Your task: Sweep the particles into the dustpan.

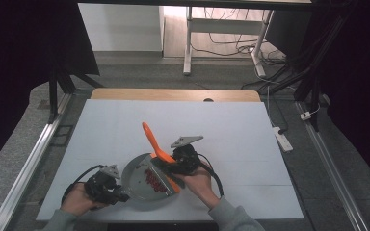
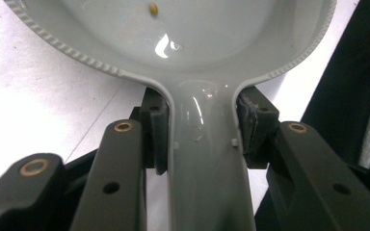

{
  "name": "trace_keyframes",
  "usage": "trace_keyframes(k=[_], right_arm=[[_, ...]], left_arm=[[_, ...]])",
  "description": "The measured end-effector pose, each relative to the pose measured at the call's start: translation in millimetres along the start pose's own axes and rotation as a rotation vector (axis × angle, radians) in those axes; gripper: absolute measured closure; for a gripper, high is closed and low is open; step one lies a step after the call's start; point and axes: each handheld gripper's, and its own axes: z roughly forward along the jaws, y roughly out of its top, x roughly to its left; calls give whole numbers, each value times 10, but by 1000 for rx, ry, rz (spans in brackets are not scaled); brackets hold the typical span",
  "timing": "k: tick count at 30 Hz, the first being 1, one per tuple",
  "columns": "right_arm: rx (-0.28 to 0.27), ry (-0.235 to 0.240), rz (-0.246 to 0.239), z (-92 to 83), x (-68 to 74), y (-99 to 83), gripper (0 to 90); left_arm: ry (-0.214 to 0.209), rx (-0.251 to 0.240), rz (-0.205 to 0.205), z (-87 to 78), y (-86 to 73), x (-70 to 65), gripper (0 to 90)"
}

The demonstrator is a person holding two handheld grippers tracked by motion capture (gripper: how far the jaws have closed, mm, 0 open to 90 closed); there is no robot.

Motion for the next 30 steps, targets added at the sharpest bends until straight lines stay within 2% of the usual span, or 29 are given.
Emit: trace_keyframes(k=[5,12,19,22,24,30], right_arm=[[-3,-9,-15,-95,-81,-14,711],[-13,-24,-62,-203,-91,-28,710],[-35,-37,-53,-348,-155,-57,710],[-50,-44,-45,-430,-187,-58,710],[-56,-50,-41,-487,-207,-58,710],[-70,-70,-29,-623,-299,-85,710]], left_arm=[[5,-12,-5,6,3,8,613],[4,-44,-10,-11,17,-3,614],[22,-75,-25,-31,8,23,613],[40,-85,-50,-30,0,42,613],[46,-102,-81,-33,-5,52,613],[76,-120,-123,-36,-19,74,613]])
